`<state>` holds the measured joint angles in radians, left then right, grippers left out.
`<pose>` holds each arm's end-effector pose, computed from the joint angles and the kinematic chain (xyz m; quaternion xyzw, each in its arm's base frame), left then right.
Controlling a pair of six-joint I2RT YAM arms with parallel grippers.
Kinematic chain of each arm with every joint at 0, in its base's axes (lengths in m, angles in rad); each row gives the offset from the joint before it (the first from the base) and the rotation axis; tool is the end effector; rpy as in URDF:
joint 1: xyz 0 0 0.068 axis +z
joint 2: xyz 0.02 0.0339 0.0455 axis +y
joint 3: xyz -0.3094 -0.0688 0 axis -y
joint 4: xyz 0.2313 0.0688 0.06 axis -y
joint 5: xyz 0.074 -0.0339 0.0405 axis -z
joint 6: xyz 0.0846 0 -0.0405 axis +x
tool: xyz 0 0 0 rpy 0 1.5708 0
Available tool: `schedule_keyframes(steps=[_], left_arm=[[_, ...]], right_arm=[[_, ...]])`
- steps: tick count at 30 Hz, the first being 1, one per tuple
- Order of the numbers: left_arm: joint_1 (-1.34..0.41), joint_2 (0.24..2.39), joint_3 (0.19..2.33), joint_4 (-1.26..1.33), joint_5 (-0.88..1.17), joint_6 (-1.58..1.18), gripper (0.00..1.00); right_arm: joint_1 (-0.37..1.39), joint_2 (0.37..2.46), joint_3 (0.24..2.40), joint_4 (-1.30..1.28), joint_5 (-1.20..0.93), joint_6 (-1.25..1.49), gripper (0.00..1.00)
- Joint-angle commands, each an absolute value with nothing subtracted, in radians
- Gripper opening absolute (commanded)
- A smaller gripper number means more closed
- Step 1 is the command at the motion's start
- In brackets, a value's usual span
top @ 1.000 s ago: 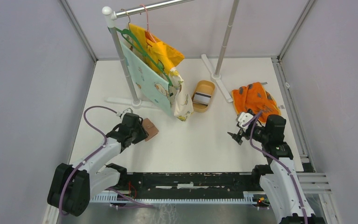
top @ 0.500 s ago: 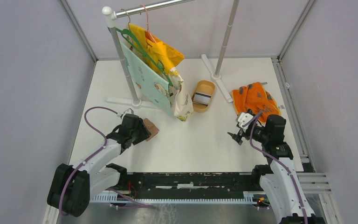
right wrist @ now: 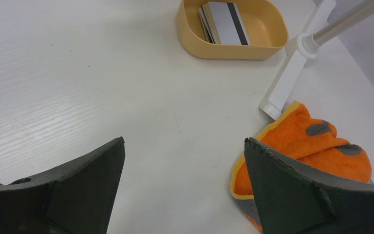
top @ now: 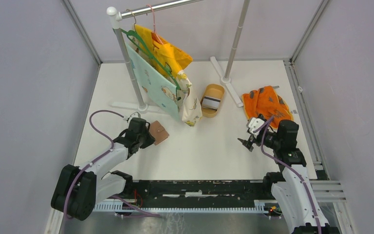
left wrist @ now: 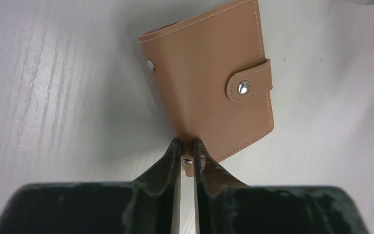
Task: Put the credit cards into the card holder
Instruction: Pick up the card holder from the center of the board.
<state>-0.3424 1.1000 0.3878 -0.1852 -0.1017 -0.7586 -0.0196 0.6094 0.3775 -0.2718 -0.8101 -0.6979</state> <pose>0.1843 -0.0566 0.1599 -0.2112 0.9188 -0.1317 0.3063 0.1223 0.0589 0.2320 -0.4523 0.6796 0.1536 0.5568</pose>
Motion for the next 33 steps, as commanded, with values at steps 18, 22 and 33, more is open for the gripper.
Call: schedule_keyframes(steps=[18,22,33], left_arm=[[-0.688,0.907,0.31,0.13,0.106,-0.825,0.02],[-0.883,0.976,0.327,0.255,-0.013,-0.862,0.02],[-1.195,1.417,0.506,0.525,-0.216,-0.901,0.02]], right_arm=[[-0.006,0.508,0.302,-0.647,-1.283,-1.42,0.98],[0.044,0.529,0.296,-0.658,-1.289,-1.448,0.98],[0.143,0.605,0.272,-0.517,-1.215,-1.295,0.82]])
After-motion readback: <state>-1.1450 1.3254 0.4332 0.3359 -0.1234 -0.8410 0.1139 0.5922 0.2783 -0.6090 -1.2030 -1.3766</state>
